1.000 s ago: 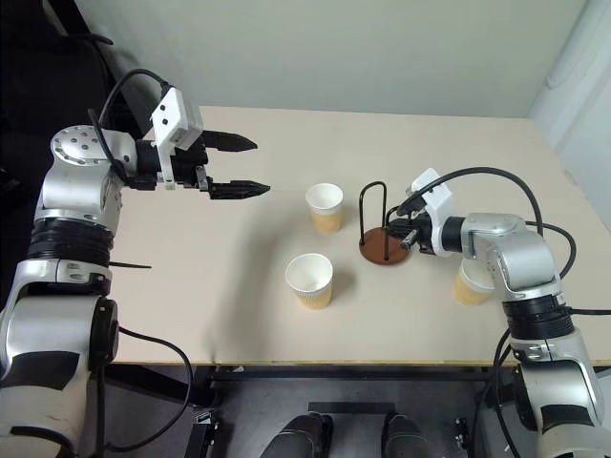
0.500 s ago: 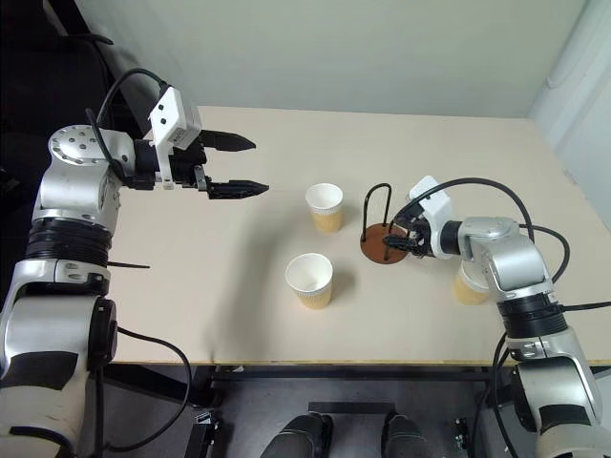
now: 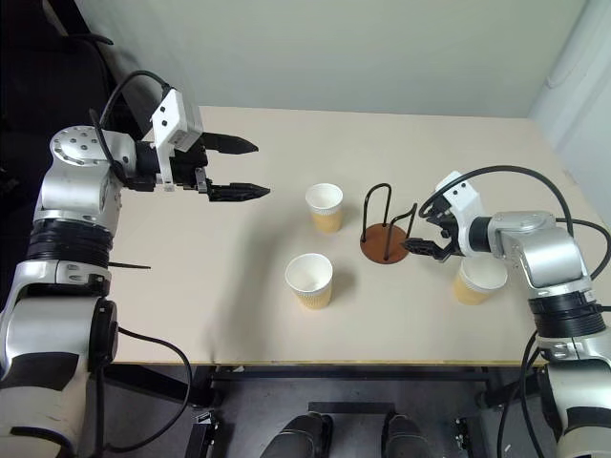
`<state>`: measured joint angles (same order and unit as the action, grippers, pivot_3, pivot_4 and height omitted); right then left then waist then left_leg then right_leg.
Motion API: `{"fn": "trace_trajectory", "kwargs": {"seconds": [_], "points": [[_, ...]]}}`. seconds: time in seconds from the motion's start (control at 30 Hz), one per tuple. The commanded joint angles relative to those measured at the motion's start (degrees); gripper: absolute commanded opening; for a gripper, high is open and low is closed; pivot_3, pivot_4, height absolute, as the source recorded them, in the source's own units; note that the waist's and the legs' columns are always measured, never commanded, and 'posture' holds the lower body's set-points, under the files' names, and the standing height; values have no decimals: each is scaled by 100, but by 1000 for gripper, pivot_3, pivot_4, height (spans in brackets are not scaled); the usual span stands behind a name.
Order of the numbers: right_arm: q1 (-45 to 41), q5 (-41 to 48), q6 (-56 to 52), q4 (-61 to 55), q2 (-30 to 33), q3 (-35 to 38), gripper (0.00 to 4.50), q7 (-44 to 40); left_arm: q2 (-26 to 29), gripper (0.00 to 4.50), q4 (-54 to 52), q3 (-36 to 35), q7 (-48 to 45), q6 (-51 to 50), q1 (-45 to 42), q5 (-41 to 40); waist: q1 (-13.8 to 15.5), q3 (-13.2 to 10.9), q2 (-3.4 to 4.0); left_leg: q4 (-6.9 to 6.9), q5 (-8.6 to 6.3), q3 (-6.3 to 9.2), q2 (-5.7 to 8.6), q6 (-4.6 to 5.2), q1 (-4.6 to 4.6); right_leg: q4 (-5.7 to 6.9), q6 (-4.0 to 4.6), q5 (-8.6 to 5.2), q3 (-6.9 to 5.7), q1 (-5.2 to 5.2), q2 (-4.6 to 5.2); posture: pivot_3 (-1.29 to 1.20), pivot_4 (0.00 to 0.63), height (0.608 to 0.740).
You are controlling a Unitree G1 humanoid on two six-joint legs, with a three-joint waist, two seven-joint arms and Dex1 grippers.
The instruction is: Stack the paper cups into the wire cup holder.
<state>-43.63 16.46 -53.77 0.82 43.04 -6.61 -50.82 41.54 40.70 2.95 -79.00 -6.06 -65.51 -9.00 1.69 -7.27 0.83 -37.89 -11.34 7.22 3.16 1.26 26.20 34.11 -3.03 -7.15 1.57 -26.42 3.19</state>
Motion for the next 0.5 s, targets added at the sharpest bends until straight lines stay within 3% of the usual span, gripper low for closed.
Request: {"fn": "trace_trajectory", "kwargs": {"seconds": [0.03,0.27,0.5], "points": [[-124,265,-357,-459,175,322,4479,-64,-18,4500,-171,-61,-91,-9,-43,-77,0,0,0,0,0,0,0,0,-1,0,0,0,0,0,0,0,150,740],[-217,696,-840,-763,407,683,4479,-73,-146,4500,-38,-66,-111,15,-130,-38,3,0,0,-2,4,0,0,4,4,-2,-1,0,0,1,0,0,150,740],[-134,851,-134,-1366,1021,705,4479,-597,-106,4500,753,256,711,1099,-487,831,3,0,-1,-2,5,0,0,6,9,-6,-3,-2,0,-4,0,0,150,740]]}}
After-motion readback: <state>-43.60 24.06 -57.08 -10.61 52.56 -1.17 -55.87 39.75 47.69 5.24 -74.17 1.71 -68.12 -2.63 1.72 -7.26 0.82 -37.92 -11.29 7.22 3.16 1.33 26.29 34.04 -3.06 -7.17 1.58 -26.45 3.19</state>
